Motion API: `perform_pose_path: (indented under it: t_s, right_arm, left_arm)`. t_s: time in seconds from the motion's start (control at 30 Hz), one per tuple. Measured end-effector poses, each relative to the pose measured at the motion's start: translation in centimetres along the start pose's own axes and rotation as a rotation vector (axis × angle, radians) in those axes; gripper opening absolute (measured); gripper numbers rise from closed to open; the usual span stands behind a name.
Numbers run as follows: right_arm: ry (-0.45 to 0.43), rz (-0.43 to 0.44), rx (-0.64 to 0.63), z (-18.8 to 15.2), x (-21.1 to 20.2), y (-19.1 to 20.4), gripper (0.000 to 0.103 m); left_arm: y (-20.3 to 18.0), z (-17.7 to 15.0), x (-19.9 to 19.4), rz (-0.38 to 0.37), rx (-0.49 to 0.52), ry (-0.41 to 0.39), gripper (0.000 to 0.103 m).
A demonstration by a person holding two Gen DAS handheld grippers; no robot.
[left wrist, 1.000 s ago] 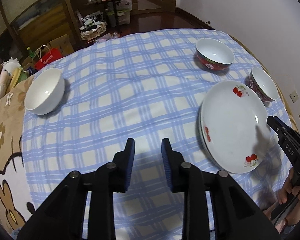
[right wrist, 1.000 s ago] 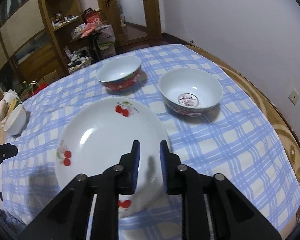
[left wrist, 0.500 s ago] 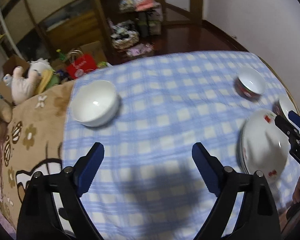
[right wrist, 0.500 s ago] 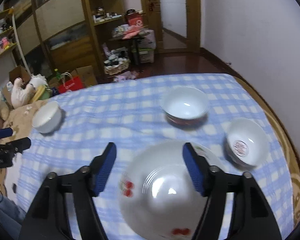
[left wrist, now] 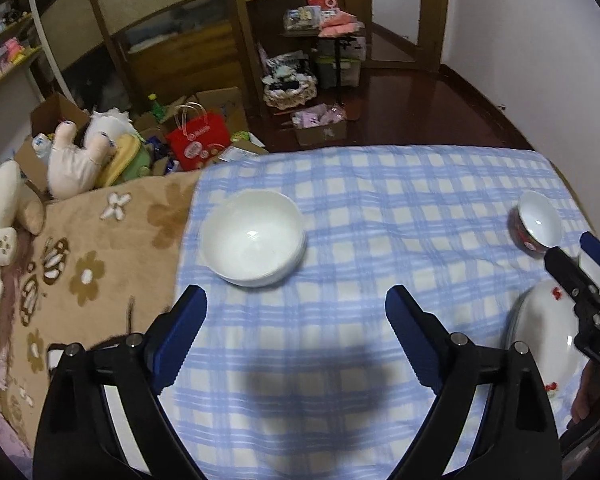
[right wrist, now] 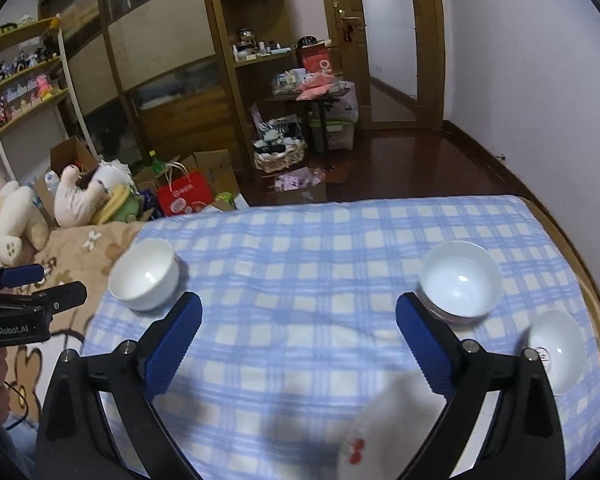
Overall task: Organize plates and bowls
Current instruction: 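Move both open tools toward the large plain white bowl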
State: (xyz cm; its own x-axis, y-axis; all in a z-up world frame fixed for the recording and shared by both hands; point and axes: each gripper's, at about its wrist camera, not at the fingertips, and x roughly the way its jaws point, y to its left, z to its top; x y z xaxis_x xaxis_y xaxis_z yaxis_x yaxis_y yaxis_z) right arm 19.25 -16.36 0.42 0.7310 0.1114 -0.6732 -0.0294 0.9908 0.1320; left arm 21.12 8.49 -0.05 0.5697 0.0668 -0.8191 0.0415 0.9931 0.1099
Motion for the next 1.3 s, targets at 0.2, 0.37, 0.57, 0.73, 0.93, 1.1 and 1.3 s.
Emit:
perform_pose_path:
  t_s: [0.2,0.37,0.57,0.73,0.93,1.1,1.3]
  right_arm:
    - [-0.01,0.015,0.01,1.1,1.3,1.5,0.102]
    - [-0.027,0.053,0.01,2.2,1.9,2.4,0.101]
    - [-0.033,0.054,-0.028,3.4,2.8,4.2,0.101]
    - [-0.019,0.07,-0.034,3.5,4.1,5.6,0.101]
    - [-0.01,0.097,-0.028,3.7,5.6,6.7,0.101]
    - [0.0,0.113,-0.033,4.0,7.2,7.9,0.101]
    - [0.03,0.146,-0.059,4.3,9.7,9.8,0.101]
  left_arm:
    - [3.3,1.5,0.2,-0.011,-0.085,-0.014,0.09]
    - [5.6,2.7,0.4,-0.01,-0.132,-0.041,0.09]
    - [6.8,2.8,2.2,0.023,-0.143,-0.039,0.09]
    - [7.8,2.9,4.4,0.025,-0.174,-0.004,0.09]
    - [8.5,3.5,5.2,0.019,-0.201,-0.01,0.09]
    - [8.7,3.8,6.2,0.007,-0.21,-0.007,0.09]
    - [9.6,3.5,8.6,0.01,-0.24,0.032,0.09]
